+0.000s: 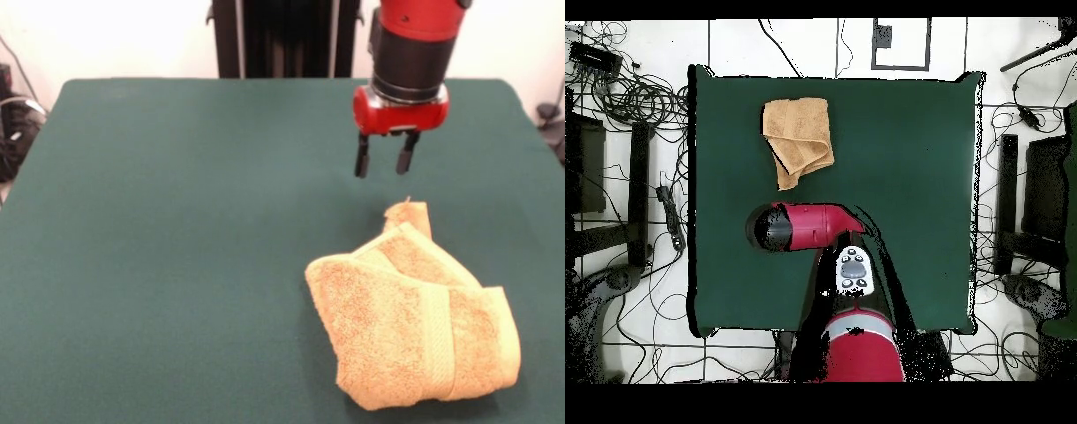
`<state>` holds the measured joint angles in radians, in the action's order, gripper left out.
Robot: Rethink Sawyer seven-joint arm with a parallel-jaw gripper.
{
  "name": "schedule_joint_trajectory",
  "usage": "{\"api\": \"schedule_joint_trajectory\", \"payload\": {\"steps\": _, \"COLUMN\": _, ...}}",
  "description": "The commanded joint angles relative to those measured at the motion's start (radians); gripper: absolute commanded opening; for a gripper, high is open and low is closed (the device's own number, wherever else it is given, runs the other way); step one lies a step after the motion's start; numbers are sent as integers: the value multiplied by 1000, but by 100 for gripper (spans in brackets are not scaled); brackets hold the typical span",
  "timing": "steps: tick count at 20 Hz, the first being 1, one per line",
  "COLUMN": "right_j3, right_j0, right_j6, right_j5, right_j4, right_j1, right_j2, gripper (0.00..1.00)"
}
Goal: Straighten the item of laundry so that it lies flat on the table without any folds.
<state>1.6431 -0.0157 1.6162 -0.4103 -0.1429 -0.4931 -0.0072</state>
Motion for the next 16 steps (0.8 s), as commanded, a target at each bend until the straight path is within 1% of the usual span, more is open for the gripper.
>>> {"api": "schedule_joint_trajectory", "payload": {"steps": 1, "right_j3": -92, "right_j0": 60, "right_j6": 180, "right_j5": -122, "right_j4": 71, "right_j1": 72, "right_j2": 55, "gripper": 100}}
{"api": "schedule_joint_trajectory", "payload": {"steps": 12, "right_j3": -149, "right_j0": 82, "right_j6": 202, "right_j5": -115, "right_j4": 106, "right_j1": 116, "right_j2": 30, "gripper": 100}}
{"api": "schedule_joint_trajectory", "payload": {"steps": 16, "right_j3": -149, "right_j0": 86, "right_j6": 207, "right_j5": -105, "right_j4": 113, "right_j1": 118, "right_j2": 26, "gripper": 100}}
